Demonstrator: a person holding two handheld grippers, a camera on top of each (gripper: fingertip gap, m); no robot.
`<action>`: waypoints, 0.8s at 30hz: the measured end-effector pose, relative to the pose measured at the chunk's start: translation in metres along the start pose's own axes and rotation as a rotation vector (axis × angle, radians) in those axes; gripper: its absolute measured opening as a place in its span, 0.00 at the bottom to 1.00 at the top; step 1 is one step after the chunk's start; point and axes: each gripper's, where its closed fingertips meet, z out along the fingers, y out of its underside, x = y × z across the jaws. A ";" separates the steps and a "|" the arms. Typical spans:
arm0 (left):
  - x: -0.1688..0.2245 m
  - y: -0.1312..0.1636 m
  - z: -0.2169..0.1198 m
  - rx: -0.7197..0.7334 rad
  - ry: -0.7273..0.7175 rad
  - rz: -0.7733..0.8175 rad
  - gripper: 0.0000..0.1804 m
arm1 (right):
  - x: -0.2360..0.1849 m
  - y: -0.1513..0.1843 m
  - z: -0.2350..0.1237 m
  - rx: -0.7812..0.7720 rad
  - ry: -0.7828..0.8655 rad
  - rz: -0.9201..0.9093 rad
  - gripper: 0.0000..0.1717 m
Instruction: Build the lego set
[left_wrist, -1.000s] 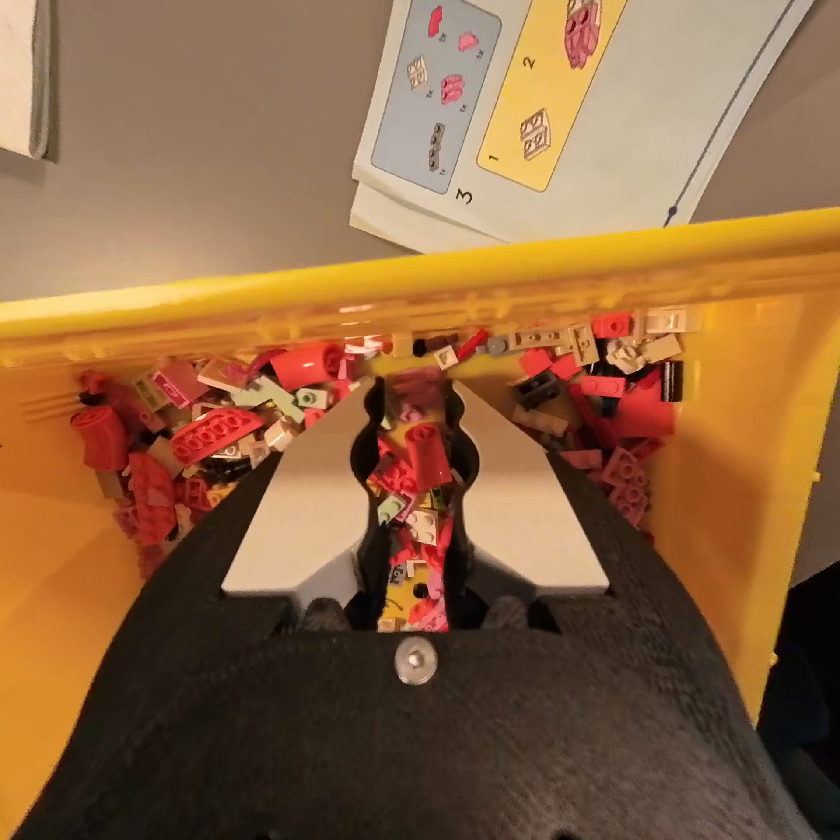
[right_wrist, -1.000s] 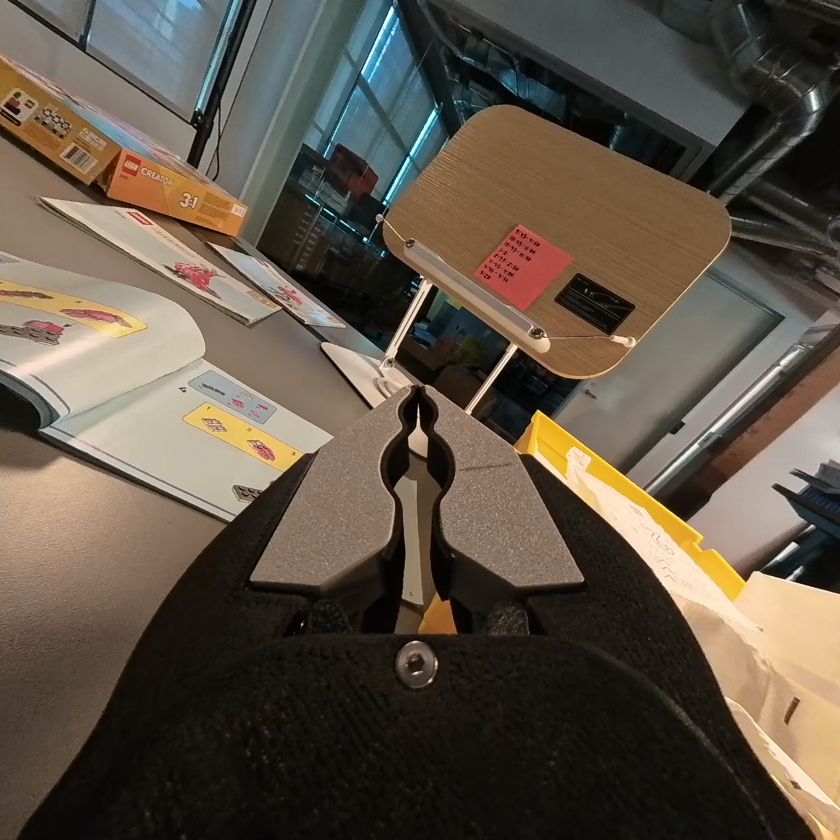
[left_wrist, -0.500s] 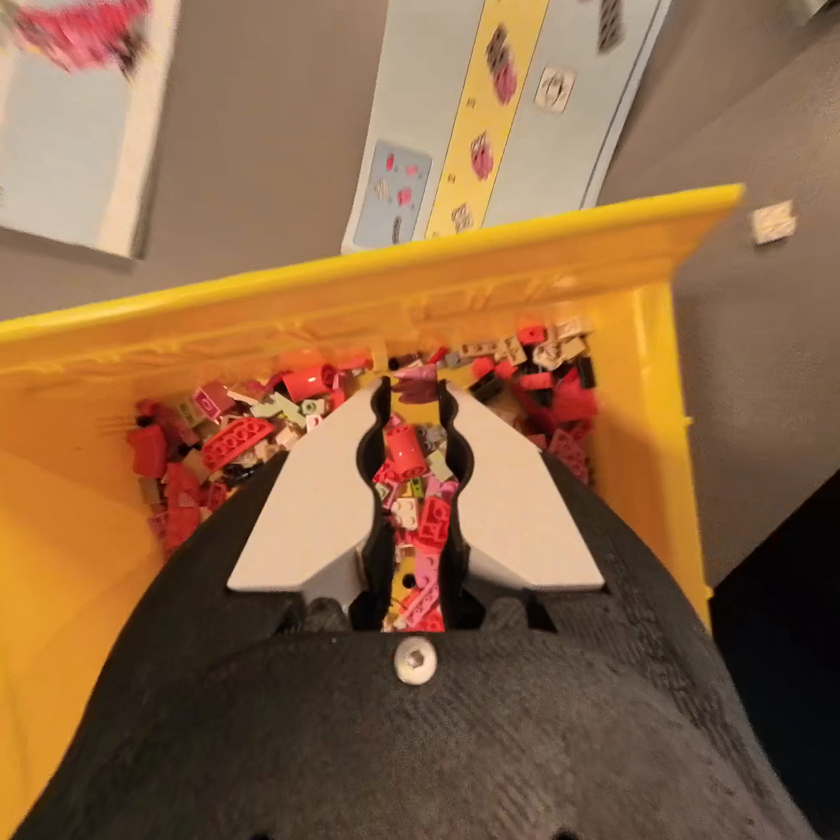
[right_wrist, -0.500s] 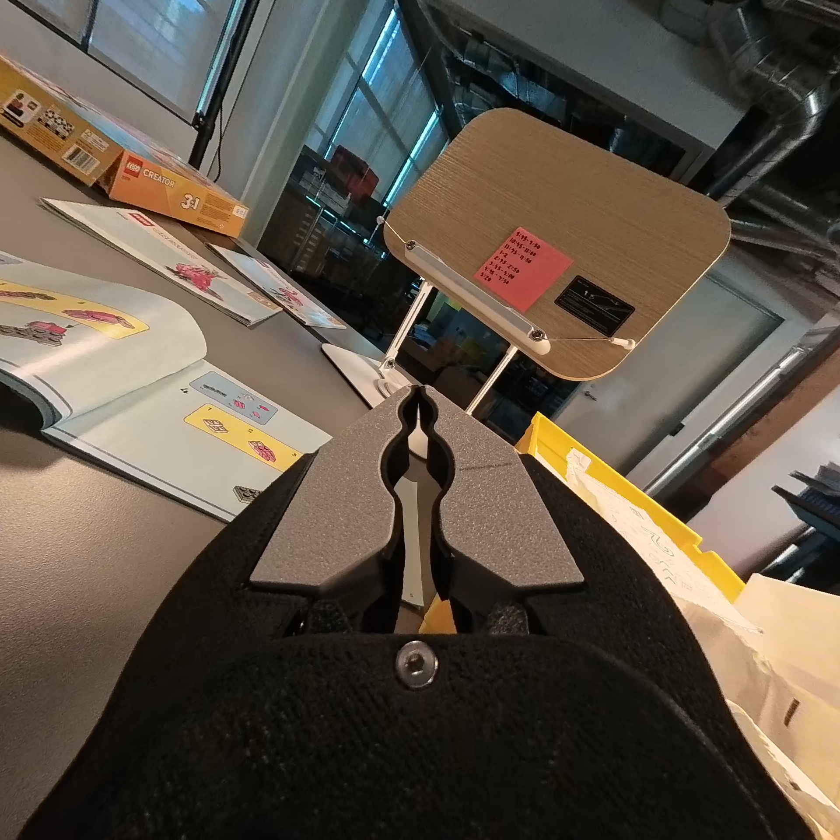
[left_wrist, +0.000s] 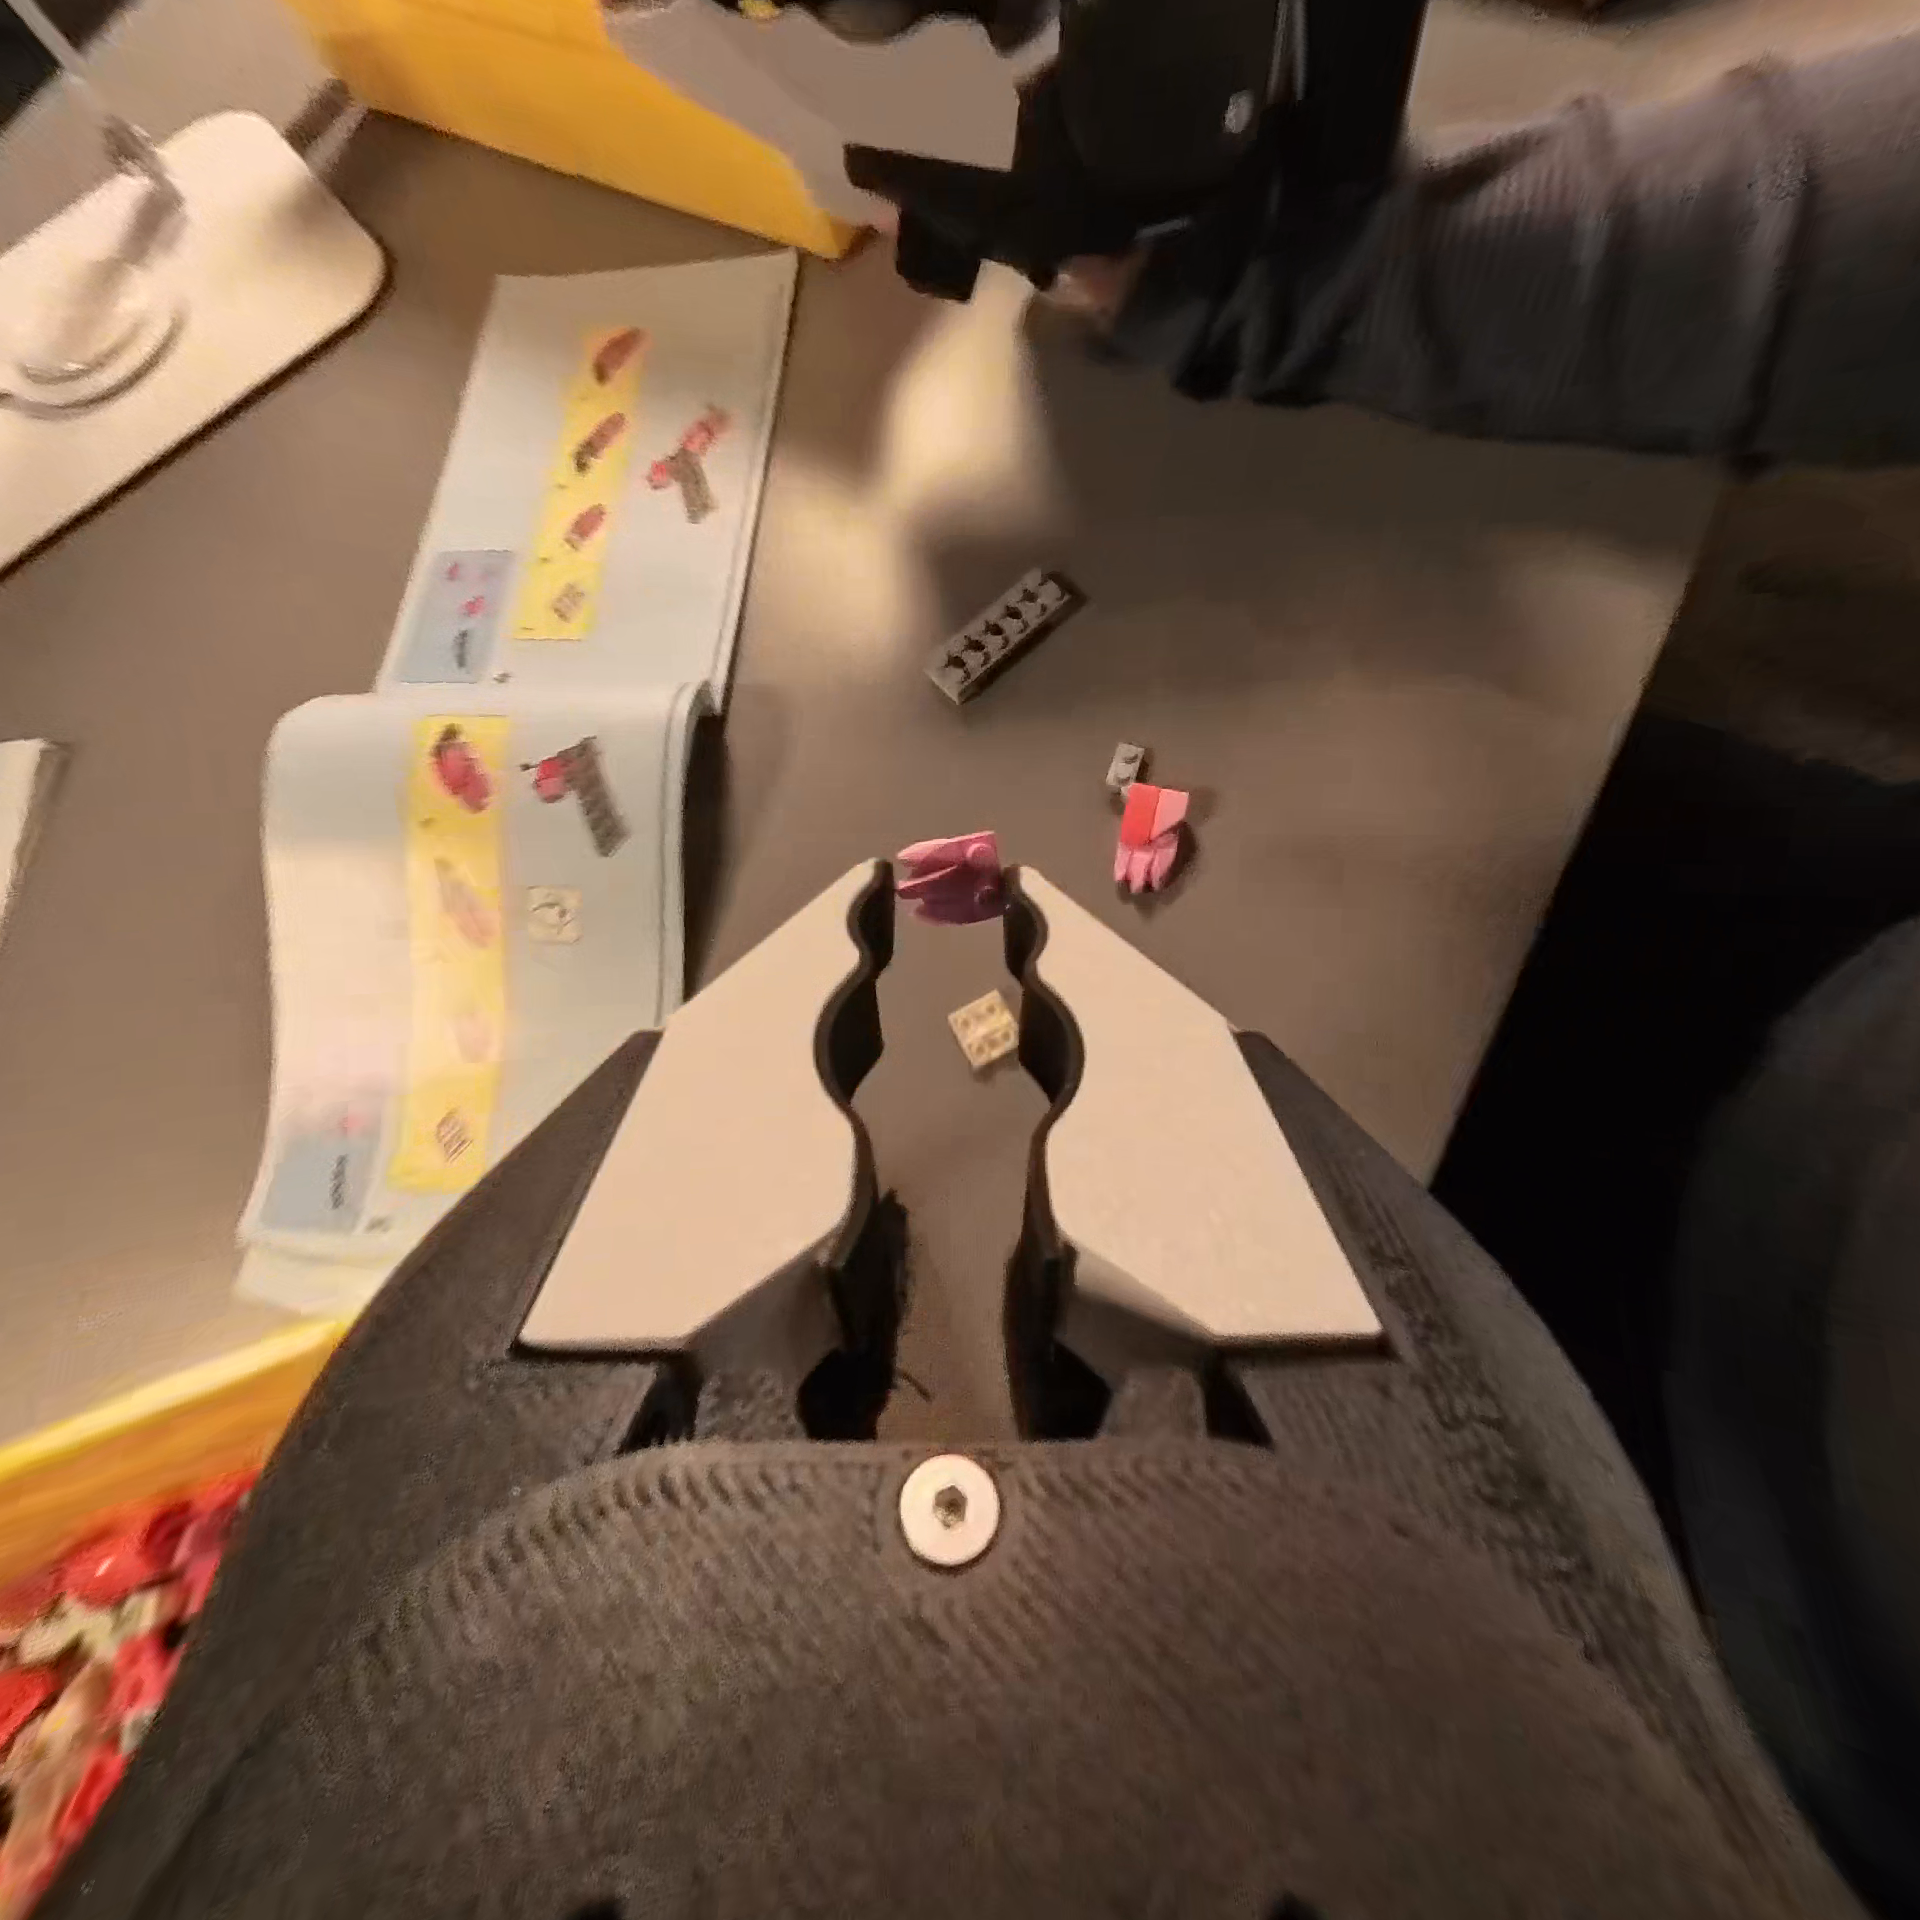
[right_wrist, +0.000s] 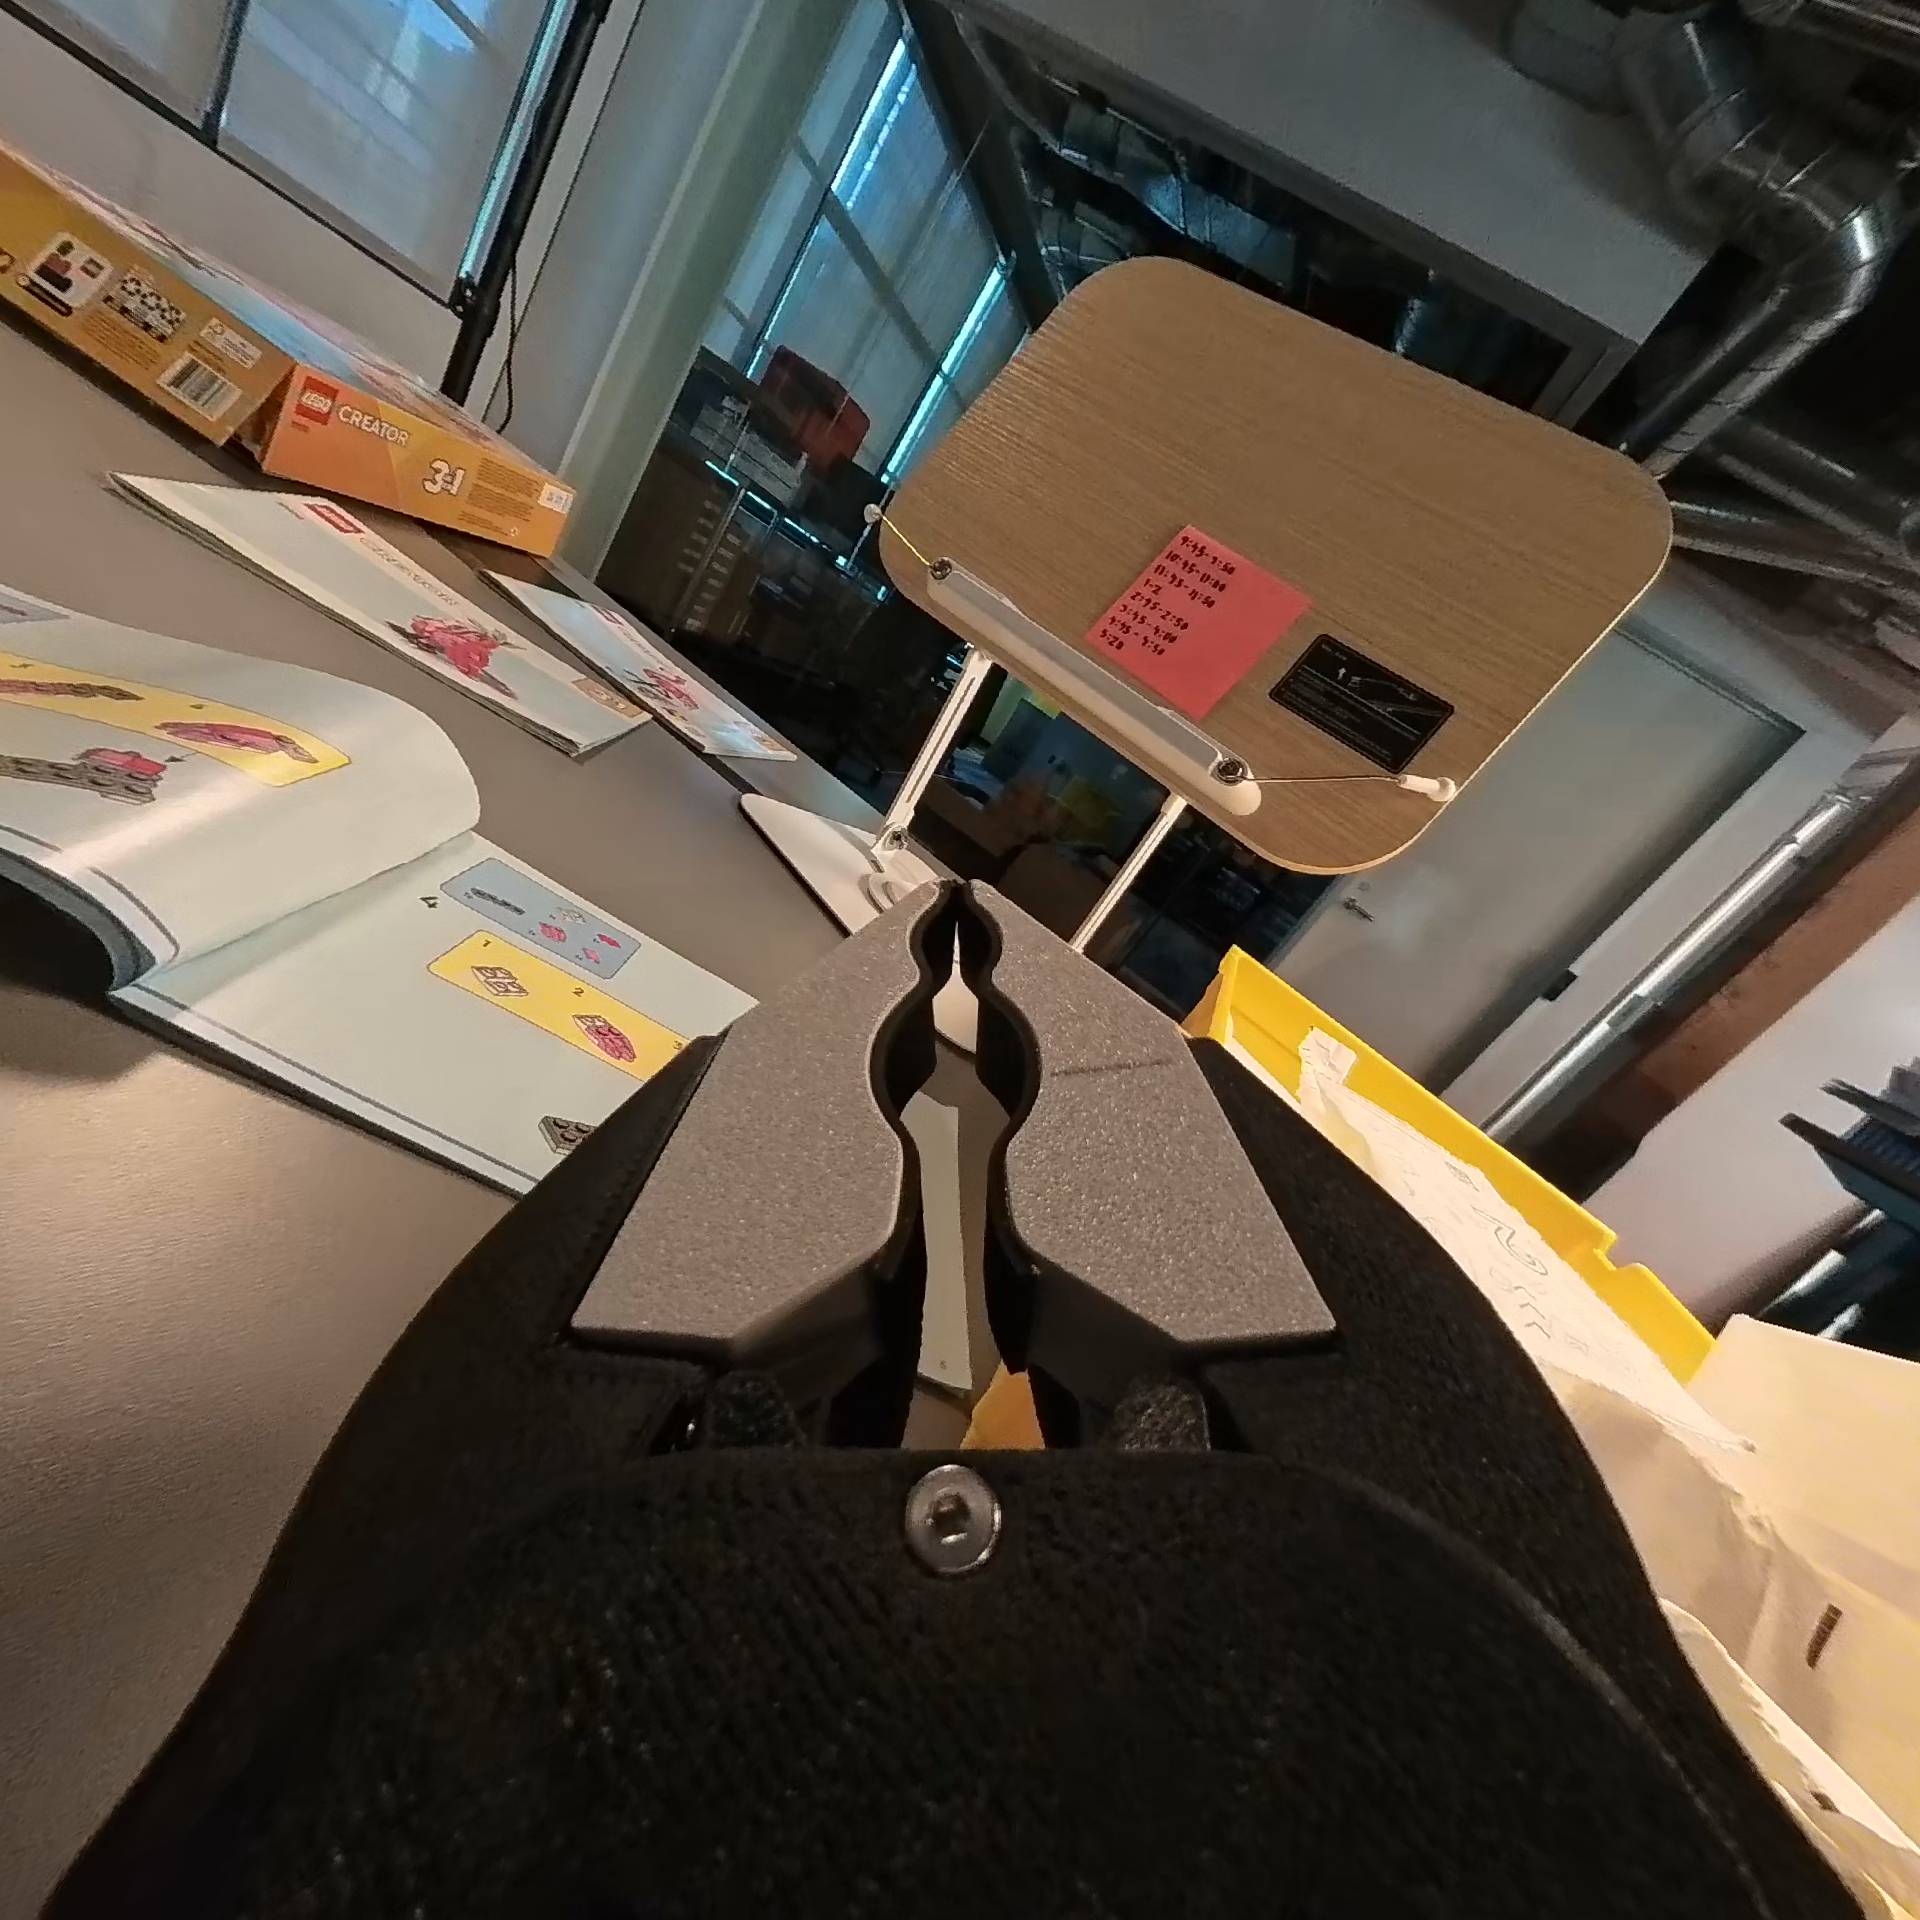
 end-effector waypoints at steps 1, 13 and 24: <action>0.002 0.002 0.014 -0.026 0.003 0.011 0.11 | -0.001 0.000 0.000 0.002 -0.003 -0.001 0.00; 0.019 0.034 0.079 -0.263 0.225 0.115 0.12 | -0.006 -0.003 -0.003 0.013 -0.028 -0.010 0.00; 0.007 0.047 0.044 -0.110 -0.045 -0.054 0.25 | -0.026 -0.012 -0.005 0.059 -0.121 -0.033 0.00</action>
